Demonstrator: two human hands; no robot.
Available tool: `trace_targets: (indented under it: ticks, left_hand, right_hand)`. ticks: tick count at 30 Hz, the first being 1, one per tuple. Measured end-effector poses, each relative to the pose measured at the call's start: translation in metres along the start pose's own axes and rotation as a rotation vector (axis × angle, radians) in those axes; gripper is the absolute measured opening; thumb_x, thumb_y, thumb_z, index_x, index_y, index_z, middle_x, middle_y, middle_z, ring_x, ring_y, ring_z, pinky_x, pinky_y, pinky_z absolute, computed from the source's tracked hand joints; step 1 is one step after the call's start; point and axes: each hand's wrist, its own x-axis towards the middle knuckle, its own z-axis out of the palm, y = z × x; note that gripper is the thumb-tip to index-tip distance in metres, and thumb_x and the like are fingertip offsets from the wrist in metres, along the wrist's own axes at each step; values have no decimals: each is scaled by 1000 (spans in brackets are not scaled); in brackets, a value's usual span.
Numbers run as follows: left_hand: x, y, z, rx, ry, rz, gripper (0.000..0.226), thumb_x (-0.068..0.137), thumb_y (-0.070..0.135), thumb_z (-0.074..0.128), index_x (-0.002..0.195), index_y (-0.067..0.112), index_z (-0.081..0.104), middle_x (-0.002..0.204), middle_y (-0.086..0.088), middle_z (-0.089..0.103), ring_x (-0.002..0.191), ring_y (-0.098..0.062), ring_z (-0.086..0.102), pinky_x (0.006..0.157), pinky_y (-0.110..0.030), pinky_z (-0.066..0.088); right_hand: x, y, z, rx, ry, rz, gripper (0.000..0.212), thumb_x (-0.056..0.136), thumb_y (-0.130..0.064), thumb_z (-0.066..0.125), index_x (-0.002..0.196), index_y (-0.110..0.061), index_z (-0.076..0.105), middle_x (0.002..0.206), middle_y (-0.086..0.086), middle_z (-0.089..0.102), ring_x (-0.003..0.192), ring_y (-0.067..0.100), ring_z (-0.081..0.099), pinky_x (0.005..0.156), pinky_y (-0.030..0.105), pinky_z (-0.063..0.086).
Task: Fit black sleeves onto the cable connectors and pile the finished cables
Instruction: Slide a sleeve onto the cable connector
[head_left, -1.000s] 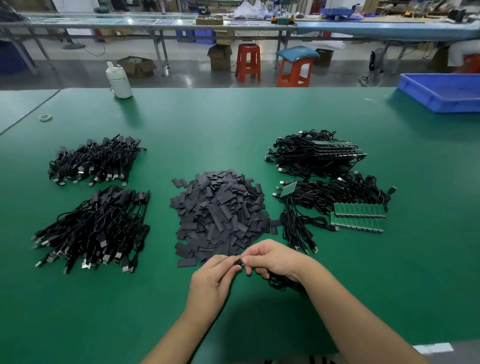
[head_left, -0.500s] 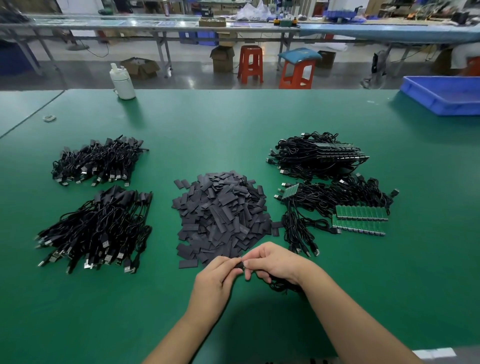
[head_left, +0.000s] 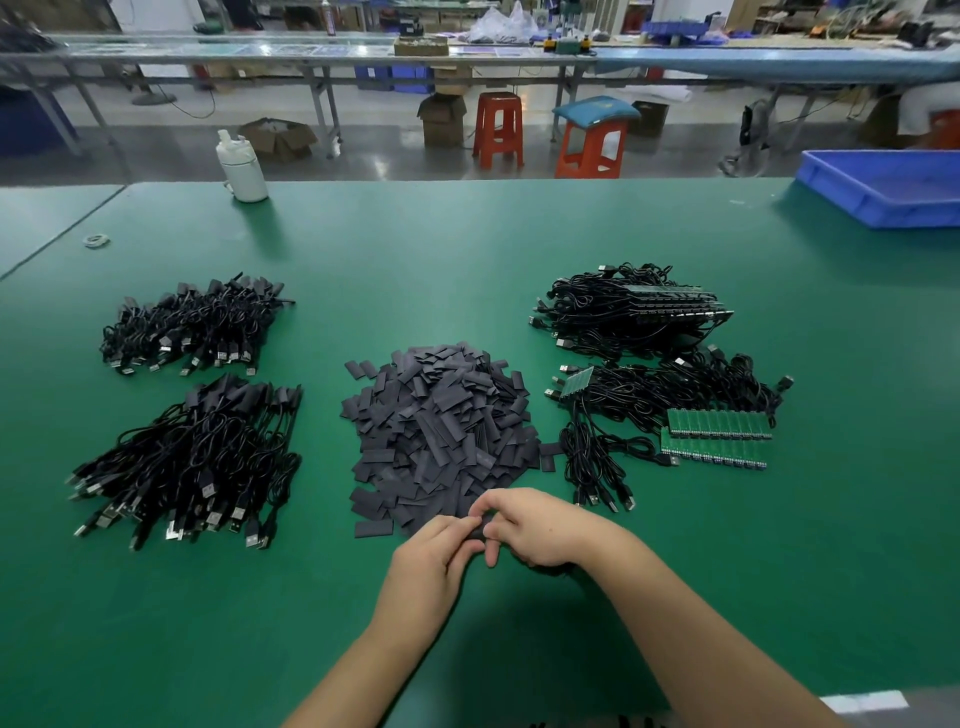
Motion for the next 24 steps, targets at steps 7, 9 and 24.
trace_targets:
  ticks: [7,9,24]
  left_hand:
    - [-3,3,1,133,-35,18,34,85,17,76,118,24,70,99,15,67,69,-10,63,58,-20,49]
    - [-4,3,2,157,-37,22,34,84,15,76,117,21,69,98,11,67,66,-15,64,54,-22,49]
    - [-5,5,4,236,39,52,42,83,12,76,123,13,65,110,1,61,69,-18,63,50,-26,50]
  right_hand:
    - [-1,-5,3,-103,33,18,25,104,-21,43,124,-24,58,91,-5,76,70,8,59,68,23,47]
    - [-2,-8,3,-145,30,9,26,104,-18,42,125,-21,57,93,-2,76,85,13,64,79,26,49]
    - [-4,-17,6,-119,144,38,25,103,-19,43,116,-19,65,90,-3,77,63,-7,53,54,7,35]
